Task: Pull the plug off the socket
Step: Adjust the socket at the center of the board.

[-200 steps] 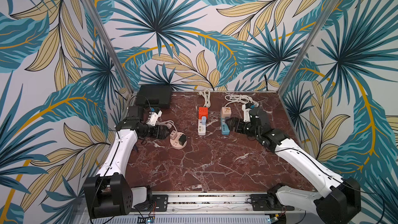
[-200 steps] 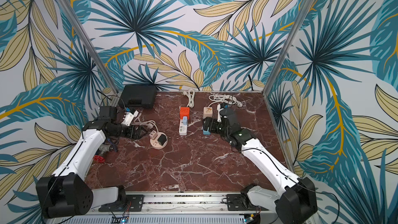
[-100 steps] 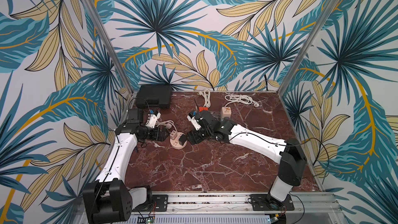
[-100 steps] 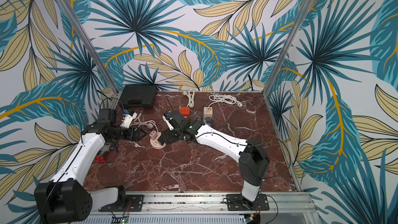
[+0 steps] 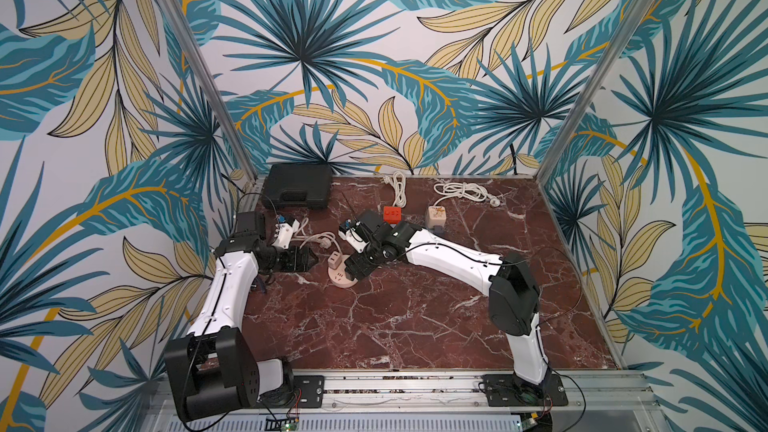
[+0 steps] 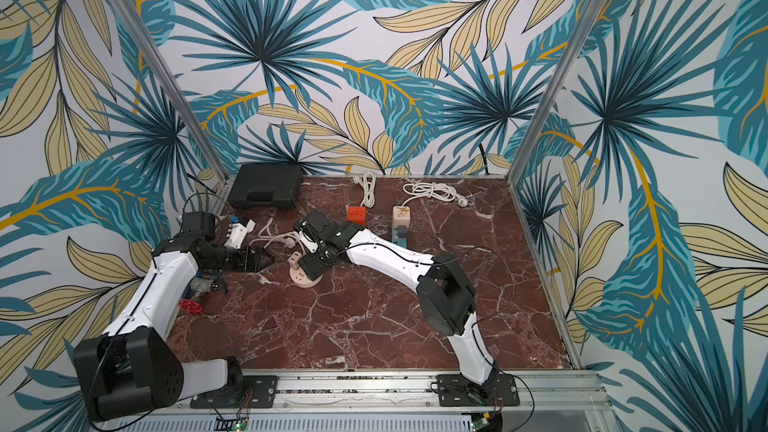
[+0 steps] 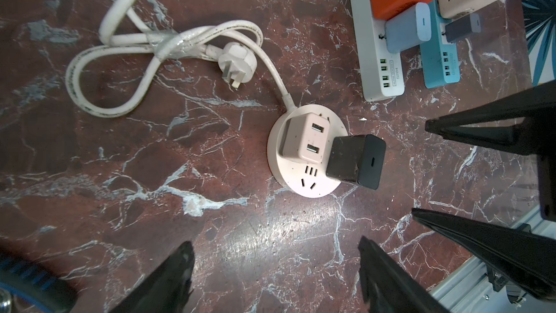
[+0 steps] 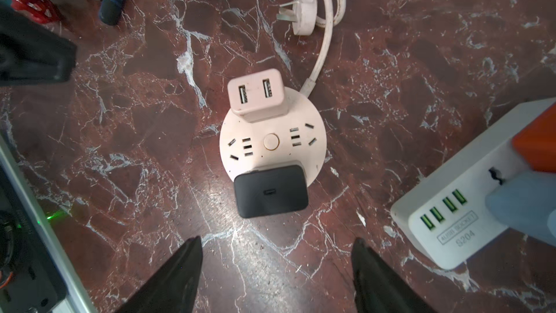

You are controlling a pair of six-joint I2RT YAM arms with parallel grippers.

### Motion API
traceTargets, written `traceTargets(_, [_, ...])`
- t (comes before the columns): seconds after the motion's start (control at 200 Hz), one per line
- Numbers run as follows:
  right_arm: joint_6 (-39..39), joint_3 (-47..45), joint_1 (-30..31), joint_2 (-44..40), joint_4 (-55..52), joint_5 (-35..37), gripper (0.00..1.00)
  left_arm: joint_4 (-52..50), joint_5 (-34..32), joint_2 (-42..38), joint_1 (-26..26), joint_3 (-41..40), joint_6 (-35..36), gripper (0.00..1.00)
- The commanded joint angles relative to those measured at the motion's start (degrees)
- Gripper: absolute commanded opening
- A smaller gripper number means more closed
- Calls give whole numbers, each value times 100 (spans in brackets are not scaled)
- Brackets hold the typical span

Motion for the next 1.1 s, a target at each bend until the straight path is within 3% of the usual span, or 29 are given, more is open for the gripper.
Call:
traceTargets(0.0, [-287,261,49,287,-336,5,80,-103,294,-171,61,-9,195,81])
traceTargets(0.1, [-363,578,39,531,-503,102,80,-194,516,-167,59,9,287,76])
traceTargets(0.606, [-776,1502,44,1440,-782,-11,76,-151,353,-107,60,-10,287,77])
traceTargets(0.866, [-841,1491,39,1548,-726,15,75,-142,315,-11,59,-13,287,76])
traceTargets(1.092, [-806,1191,53,1404,-455,11,65,-142,249,99,58,18,278,75])
